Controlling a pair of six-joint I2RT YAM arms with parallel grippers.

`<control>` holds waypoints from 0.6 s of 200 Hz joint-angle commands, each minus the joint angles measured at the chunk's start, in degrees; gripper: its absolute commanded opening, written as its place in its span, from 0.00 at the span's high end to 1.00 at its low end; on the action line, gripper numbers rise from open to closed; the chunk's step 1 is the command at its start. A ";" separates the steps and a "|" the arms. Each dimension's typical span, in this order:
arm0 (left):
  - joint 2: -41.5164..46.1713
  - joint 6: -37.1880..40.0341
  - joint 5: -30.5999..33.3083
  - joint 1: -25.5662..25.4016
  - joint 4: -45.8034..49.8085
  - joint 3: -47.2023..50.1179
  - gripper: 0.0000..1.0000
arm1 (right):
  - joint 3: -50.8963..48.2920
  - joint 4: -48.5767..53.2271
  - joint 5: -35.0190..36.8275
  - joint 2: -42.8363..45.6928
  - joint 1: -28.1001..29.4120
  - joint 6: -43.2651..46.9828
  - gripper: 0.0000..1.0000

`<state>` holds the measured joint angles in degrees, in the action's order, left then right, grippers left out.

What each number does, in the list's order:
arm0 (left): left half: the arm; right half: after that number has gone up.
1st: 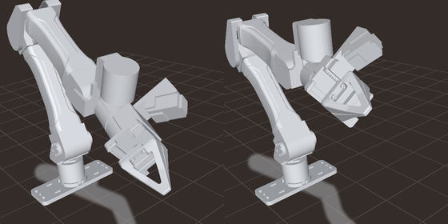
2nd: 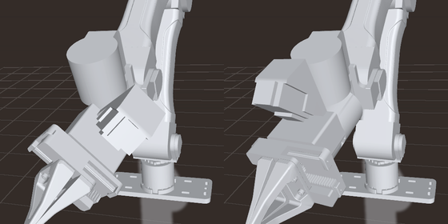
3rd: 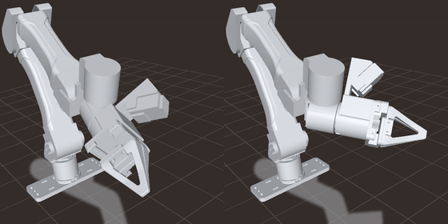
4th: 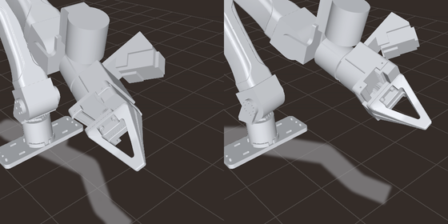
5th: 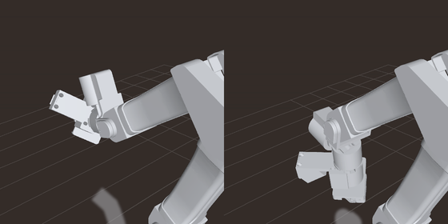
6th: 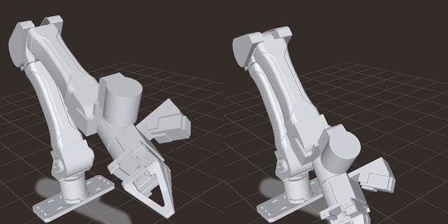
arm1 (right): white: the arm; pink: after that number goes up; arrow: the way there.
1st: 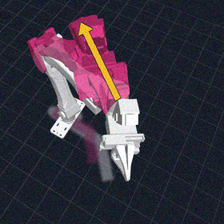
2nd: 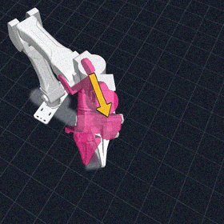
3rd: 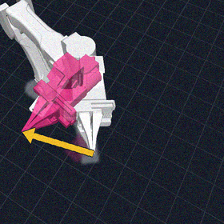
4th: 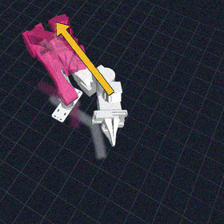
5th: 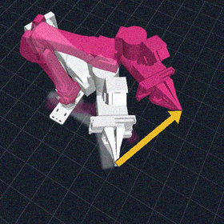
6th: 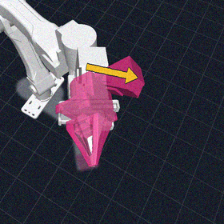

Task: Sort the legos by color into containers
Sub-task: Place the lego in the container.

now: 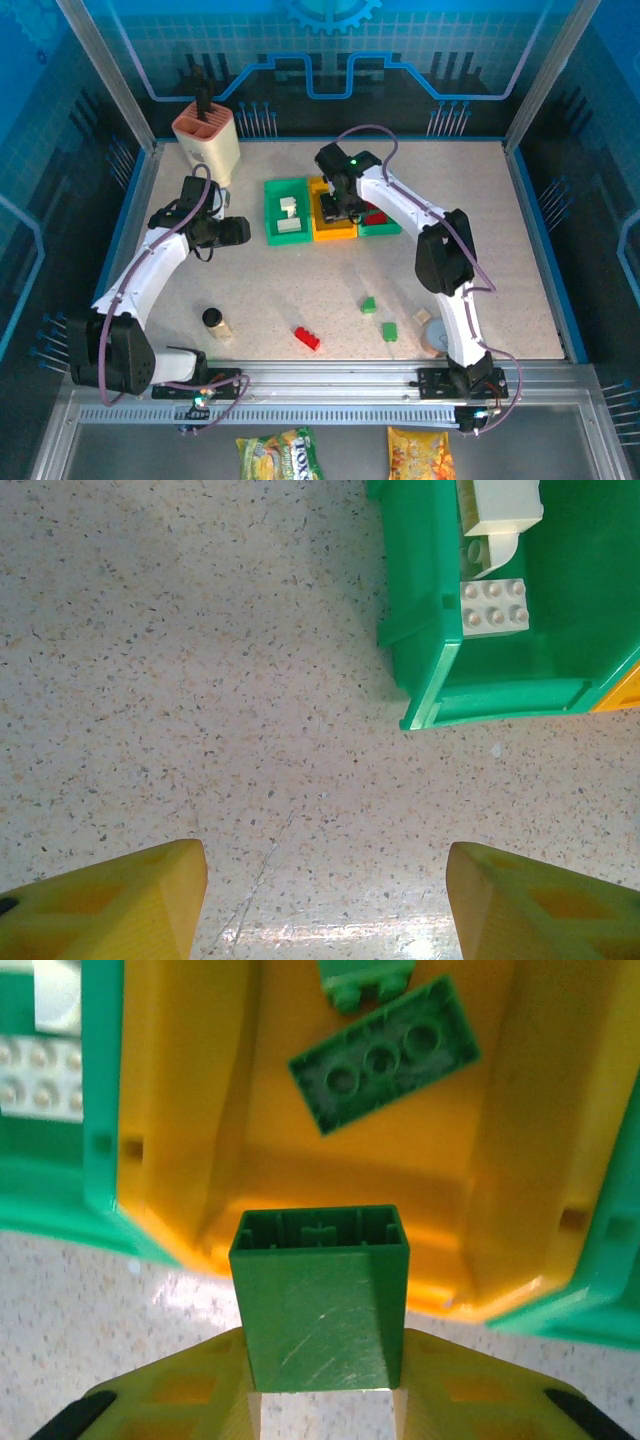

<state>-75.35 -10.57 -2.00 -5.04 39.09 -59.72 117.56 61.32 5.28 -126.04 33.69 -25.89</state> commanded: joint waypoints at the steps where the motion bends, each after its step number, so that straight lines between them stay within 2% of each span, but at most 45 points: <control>1: -0.69 -0.33 -1.00 0.48 0.46 -0.10 0.34 | 6.46 3.47 -1.99 -4.61 -1.55 0.41 0.65; 59: -1.07 -0.33 -0.75 0.47 0.58 -0.13 0.34 | 19.80 4.03 -2.25 -14.13 -4.18 -2.93 0.64; 120: -1.09 -0.19 -0.33 0.49 0.69 -0.16 0.34 | 23.39 1.17 -1.26 -17.49 -4.77 -7.54 0.61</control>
<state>-75.99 -10.57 -1.96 -5.04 39.11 -59.72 138.39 62.61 4.03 -142.08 29.50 -30.46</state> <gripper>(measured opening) 0.660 0.377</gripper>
